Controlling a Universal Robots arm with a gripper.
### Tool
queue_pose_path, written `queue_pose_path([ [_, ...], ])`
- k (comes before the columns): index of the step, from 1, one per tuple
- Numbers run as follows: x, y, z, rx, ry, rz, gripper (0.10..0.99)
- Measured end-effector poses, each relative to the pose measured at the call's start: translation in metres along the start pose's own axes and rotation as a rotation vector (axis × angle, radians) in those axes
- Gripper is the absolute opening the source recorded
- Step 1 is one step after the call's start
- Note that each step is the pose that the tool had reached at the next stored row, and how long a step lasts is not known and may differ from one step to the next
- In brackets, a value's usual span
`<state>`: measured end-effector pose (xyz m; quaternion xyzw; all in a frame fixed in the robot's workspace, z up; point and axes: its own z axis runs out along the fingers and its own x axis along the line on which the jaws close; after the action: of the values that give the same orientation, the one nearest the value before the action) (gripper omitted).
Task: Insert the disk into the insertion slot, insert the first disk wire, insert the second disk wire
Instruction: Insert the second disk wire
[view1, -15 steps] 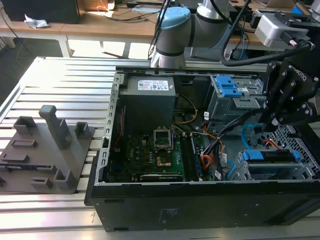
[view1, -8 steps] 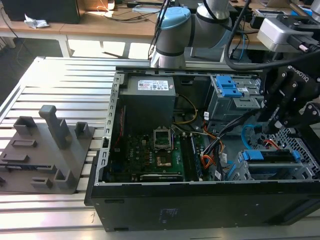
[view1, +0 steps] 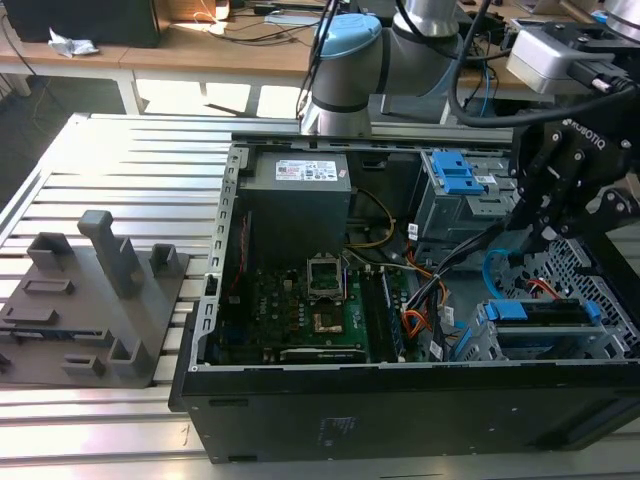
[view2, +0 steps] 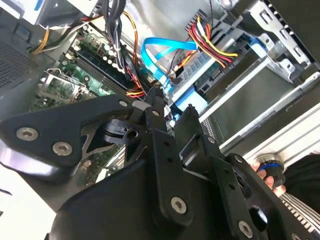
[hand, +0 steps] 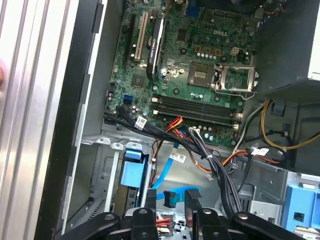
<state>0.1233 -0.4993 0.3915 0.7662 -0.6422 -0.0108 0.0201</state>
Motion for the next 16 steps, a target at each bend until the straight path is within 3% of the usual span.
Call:
queue_pose_path([
  [6, -0.0017, -0.0009, 0.0131, 0.0, 0.0027, -0.007, 0.361],
  [11, -0.0031, -0.003, 0.0267, -0.002, 0.0125, -0.007, 0.361],
  [13, -0.003, -0.0039, 0.0295, -0.004, 0.0209, -0.007, 0.361],
  [16, -0.003, -0.004, 0.0296, -0.004, 0.0231, -0.007, 0.361],
])
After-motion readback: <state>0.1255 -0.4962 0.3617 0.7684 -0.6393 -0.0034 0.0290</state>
